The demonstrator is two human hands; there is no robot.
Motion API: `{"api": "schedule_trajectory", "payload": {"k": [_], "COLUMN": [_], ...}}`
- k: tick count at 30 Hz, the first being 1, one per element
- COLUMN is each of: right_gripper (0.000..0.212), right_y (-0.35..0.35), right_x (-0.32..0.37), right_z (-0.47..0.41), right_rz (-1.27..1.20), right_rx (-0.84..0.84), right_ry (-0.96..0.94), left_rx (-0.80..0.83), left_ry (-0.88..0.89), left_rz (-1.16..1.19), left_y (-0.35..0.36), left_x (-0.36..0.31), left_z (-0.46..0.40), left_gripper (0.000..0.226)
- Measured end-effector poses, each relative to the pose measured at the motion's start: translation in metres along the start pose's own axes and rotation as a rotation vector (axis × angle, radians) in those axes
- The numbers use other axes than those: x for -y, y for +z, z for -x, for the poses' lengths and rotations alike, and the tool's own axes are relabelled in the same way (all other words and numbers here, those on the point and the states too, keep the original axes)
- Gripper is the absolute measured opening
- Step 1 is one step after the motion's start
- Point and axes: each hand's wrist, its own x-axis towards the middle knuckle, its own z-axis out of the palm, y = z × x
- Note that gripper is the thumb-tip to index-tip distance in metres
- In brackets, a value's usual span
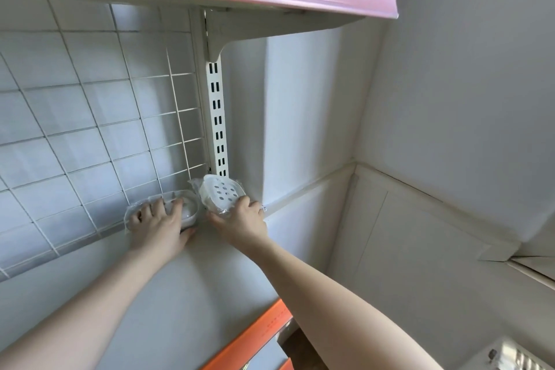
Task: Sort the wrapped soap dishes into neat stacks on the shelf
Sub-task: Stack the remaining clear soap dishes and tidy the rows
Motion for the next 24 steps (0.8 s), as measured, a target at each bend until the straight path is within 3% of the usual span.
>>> {"api": "schedule_trajectory", "payload": {"k": [16,21,24], "right_gripper": [0.047,0.045,0.053], "right_y": [-0.029,-0.036,-0.046], "right_x": [-0.021,-0.018,-0.014], "right_z": [0.014,0.024,0.031], "right_rz": [-0.171,-0.325,-0.377], "right_rx": [0.028,-0.028,-0.046], "right_ry": [-0.188,-0.245,-0.267], "left_rx": [0.013,0.103,0.033], "left_ry": [-0.057,-0.131,-0.207], "left_rz": [0.05,0.289,0.495], "left_y": [-0.029,-0.048,-0.061], "left_x": [0.01,0.024,0.033], "left_z": [0.025,0.031,0.036], "left_gripper": [0.06,0.051,0.039]}}
